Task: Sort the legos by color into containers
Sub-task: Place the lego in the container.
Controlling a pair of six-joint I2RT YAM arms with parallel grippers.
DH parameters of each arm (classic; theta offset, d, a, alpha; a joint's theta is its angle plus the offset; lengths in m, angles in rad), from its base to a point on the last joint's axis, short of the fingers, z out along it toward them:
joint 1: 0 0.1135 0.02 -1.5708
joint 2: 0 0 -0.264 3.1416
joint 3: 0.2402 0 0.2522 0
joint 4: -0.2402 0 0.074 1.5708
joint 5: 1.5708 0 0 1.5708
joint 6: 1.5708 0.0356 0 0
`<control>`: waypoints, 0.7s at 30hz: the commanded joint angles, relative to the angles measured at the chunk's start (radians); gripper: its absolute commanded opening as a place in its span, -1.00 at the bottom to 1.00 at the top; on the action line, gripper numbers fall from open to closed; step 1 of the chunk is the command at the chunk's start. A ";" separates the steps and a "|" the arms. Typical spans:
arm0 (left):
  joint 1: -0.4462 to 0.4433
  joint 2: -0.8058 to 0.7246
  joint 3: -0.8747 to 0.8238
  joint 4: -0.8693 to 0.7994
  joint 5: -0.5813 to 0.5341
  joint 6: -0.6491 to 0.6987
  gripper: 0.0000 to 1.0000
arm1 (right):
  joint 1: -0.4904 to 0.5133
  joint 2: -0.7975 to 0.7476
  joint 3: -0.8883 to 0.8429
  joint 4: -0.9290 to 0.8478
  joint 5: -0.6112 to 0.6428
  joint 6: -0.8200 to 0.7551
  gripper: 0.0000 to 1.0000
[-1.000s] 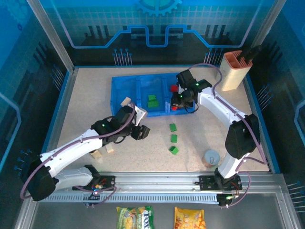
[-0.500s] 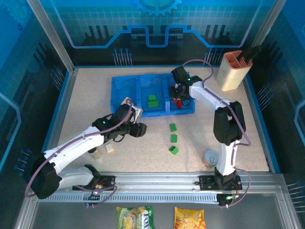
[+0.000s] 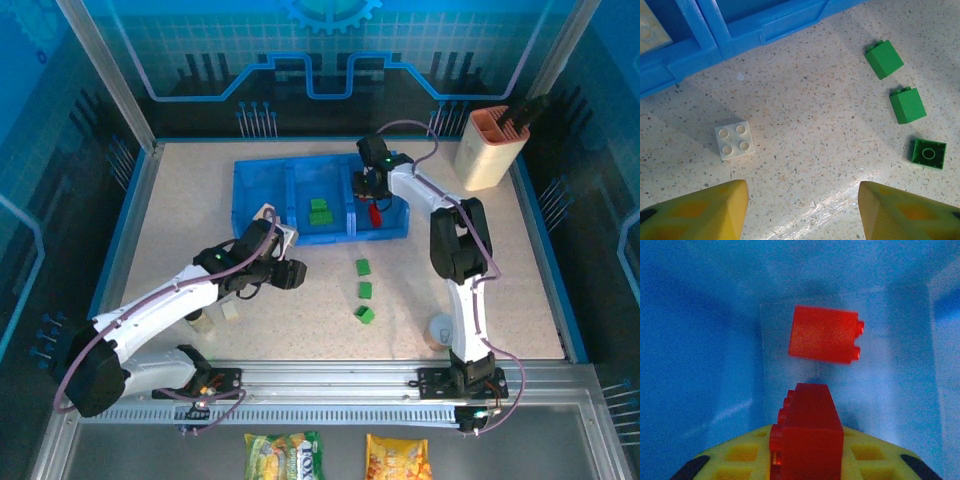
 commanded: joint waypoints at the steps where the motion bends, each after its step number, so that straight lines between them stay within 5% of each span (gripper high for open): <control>1: 0.008 -0.020 -0.011 -0.033 0.028 -0.022 0.21 | -0.019 0.060 0.071 0.016 -0.024 -0.015 -0.45; 13: 0.008 -0.013 -0.015 -0.037 0.026 -0.020 0.21 | -0.041 0.103 0.092 0.036 -0.116 0.030 -0.41; 21: 0.008 -0.005 0.000 -0.038 0.032 -0.012 0.21 | -0.052 0.080 0.057 0.022 -0.061 0.032 -0.17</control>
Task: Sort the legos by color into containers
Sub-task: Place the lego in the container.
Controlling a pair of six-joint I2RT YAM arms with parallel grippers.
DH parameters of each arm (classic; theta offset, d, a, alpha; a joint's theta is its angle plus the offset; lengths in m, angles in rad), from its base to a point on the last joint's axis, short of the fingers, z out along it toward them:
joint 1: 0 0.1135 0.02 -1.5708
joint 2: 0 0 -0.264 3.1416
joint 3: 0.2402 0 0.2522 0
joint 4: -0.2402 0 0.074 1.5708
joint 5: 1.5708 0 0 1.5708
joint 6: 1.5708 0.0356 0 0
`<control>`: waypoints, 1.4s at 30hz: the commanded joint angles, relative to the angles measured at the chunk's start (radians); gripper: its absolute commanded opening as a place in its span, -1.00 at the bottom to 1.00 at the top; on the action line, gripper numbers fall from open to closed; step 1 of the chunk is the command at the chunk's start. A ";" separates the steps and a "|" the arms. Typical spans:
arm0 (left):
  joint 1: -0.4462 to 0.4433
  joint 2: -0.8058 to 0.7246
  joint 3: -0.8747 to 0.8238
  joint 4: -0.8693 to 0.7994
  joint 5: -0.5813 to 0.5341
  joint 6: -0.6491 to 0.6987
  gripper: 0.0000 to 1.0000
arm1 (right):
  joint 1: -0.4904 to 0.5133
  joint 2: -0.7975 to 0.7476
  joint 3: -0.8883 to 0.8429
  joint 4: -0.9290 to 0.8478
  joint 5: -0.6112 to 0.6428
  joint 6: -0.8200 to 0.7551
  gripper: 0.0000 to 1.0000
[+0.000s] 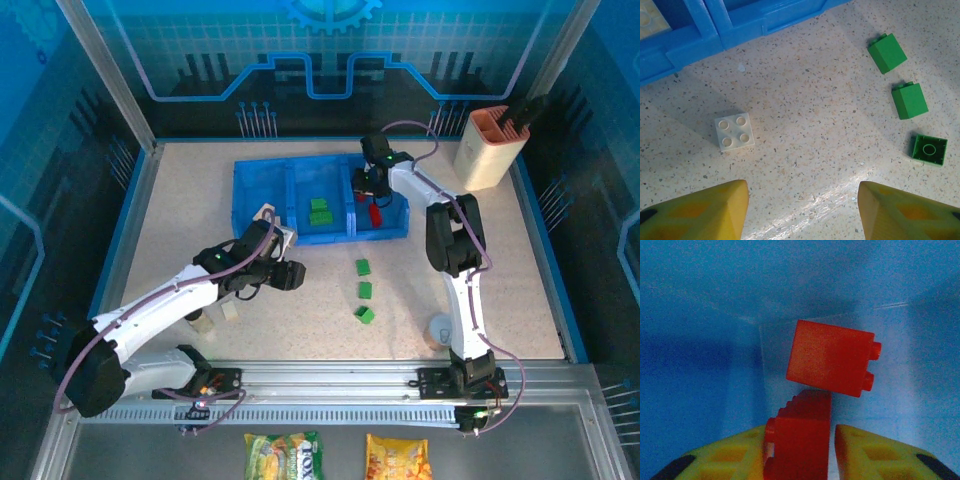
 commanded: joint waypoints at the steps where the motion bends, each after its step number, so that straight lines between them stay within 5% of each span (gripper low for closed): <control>1: 0.006 -0.004 0.001 -0.017 0.028 0.002 0.19 | -0.020 -0.009 -0.017 0.003 0.036 0.006 -0.16; 20: 0.007 0.027 0.022 -0.021 0.008 0.006 0.14 | -0.022 -0.162 -0.076 -0.057 0.160 -0.041 0.00; 42: 0.076 0.272 0.172 -0.114 -0.085 -0.030 0.23 | -0.003 -0.509 -0.357 -0.100 0.113 -0.005 0.00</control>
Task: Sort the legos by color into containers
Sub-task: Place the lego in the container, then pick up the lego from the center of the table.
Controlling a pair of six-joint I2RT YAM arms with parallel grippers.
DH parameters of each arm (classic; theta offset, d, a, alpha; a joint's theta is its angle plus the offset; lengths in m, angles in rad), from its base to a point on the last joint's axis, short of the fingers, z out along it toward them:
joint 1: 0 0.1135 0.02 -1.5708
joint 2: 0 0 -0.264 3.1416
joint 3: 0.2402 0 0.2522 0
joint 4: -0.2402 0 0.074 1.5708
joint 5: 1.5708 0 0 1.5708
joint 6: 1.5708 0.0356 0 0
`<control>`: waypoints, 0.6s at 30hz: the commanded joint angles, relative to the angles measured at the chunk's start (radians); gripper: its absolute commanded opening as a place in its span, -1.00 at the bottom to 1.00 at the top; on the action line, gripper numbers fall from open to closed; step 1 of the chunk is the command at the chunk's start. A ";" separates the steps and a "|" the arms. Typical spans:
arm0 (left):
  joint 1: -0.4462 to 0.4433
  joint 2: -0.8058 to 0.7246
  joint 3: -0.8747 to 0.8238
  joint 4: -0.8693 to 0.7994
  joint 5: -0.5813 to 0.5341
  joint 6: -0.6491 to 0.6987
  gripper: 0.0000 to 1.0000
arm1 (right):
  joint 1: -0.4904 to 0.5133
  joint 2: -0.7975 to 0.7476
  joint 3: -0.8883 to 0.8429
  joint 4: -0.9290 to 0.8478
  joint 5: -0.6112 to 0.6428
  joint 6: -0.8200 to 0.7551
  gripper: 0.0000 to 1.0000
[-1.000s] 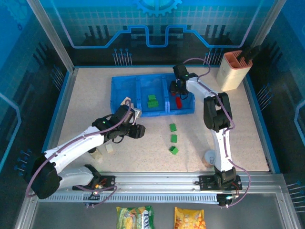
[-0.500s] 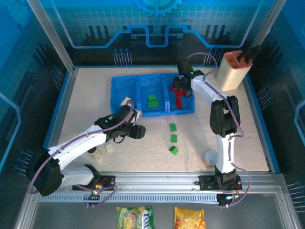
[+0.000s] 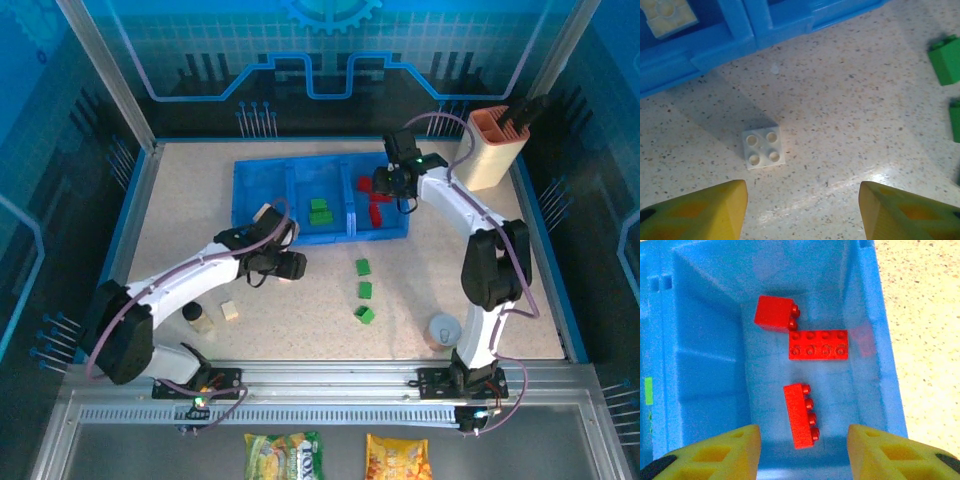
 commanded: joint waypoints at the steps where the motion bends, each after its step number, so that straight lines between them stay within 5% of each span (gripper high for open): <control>1: 0.022 0.058 0.058 -0.067 -0.025 -0.024 0.22 | 0.009 -0.085 -0.055 -0.036 -0.015 0.025 0.00; 18: 0.047 0.301 0.171 -0.147 -0.039 -0.025 0.10 | 0.053 -0.332 -0.332 -0.059 0.012 0.085 -0.02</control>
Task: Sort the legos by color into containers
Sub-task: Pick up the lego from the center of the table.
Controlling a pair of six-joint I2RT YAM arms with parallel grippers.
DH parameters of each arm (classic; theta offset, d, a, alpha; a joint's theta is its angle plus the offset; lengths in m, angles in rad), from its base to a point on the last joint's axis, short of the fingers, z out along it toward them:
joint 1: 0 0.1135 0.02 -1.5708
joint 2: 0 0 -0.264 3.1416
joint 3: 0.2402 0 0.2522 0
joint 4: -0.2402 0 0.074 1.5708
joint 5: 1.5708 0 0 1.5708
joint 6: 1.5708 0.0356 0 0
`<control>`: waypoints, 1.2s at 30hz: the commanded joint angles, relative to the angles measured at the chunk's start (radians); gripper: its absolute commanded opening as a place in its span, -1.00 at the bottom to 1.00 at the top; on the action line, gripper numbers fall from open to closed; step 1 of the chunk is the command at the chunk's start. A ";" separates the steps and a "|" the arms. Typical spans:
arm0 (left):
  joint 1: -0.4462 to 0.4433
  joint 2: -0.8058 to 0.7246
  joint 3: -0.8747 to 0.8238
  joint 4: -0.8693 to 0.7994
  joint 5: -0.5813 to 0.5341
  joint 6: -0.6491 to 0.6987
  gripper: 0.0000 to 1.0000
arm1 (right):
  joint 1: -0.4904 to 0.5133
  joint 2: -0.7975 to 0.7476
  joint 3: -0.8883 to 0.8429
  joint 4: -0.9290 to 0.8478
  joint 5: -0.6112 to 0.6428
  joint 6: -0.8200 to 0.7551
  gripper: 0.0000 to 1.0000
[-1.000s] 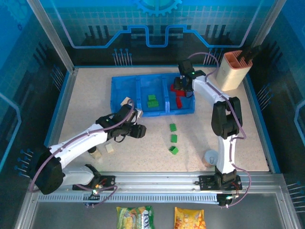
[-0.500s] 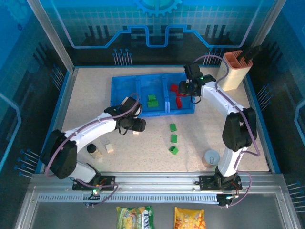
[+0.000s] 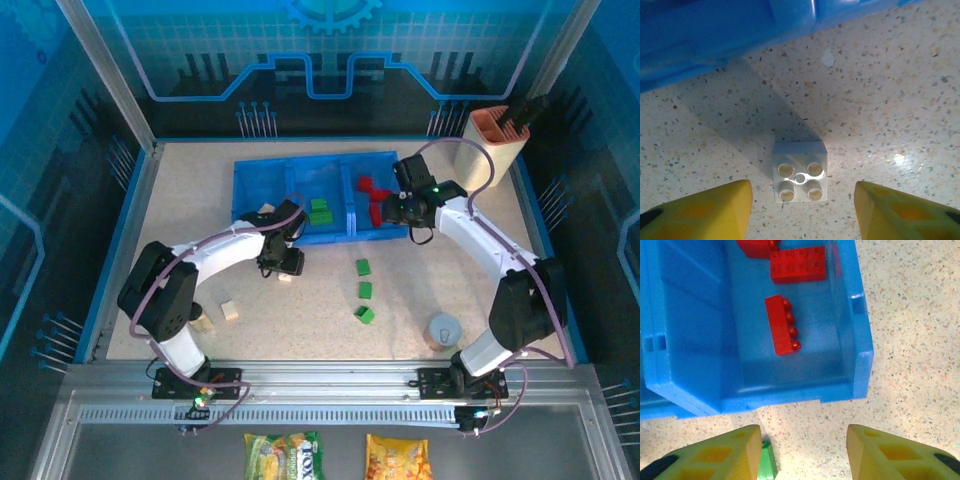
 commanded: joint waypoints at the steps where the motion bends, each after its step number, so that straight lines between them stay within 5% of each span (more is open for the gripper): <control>1: 0.008 0.032 0.034 -0.037 0.003 -0.004 0.08 | 0.014 -0.042 -0.029 -0.020 0.012 0.025 -0.02; 17: 0.008 0.099 0.031 -0.038 -0.010 0.004 -0.12 | 0.034 -0.080 -0.046 -0.046 0.036 0.024 -0.04; 36: 0.027 -0.023 0.039 -0.074 -0.019 -0.004 -0.30 | 0.047 -0.092 -0.021 -0.067 0.048 0.018 -0.07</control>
